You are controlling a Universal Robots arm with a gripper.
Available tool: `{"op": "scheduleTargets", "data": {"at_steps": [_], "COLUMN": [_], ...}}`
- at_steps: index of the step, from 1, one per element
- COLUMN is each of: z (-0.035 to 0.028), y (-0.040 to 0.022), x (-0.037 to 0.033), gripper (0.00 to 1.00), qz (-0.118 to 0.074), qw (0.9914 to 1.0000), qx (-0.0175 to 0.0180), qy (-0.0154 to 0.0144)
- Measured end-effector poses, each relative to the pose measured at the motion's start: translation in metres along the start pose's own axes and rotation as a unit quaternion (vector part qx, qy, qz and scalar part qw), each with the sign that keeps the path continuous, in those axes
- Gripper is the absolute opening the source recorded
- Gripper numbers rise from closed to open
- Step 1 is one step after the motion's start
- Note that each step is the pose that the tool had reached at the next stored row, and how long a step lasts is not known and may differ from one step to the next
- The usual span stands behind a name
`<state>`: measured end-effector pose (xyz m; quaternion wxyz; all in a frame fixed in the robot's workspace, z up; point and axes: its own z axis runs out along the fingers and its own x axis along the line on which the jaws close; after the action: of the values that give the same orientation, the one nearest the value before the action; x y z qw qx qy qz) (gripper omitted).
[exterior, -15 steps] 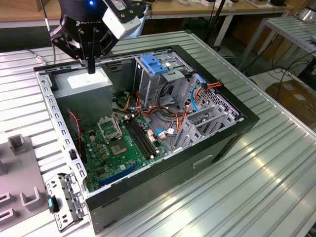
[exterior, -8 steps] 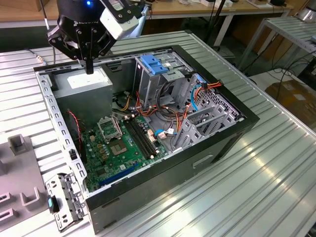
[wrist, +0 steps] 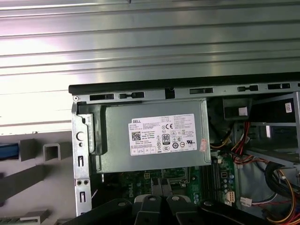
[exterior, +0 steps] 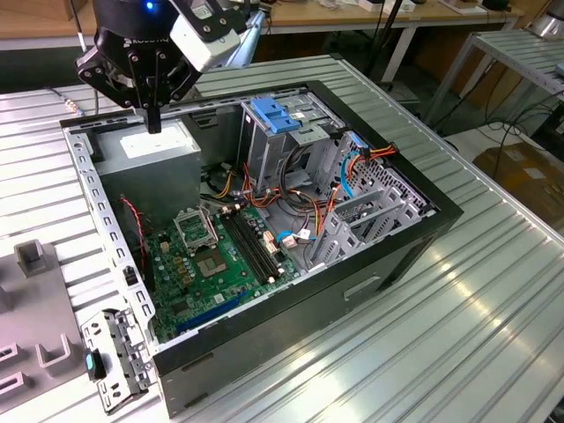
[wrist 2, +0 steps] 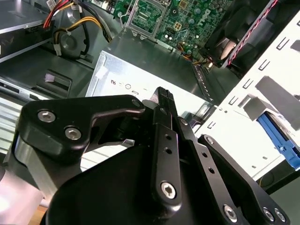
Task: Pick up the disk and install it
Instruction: 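Reach for the disk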
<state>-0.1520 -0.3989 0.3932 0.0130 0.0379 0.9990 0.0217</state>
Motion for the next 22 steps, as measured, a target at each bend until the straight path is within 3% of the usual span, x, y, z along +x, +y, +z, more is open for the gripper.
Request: {"op": "scheduleTargets", "data": {"at_steps": [9,22], "z": [-0.0001,-0.0002], "y": [-0.0002,-0.001], "x": [0.0038,0.0147], "gripper": [0.11,0.11], "qz": [0.0,0.0], "qw": [1.0,1.0], "qx": [0.0,0.0], "qy": [0.0,0.0]}}
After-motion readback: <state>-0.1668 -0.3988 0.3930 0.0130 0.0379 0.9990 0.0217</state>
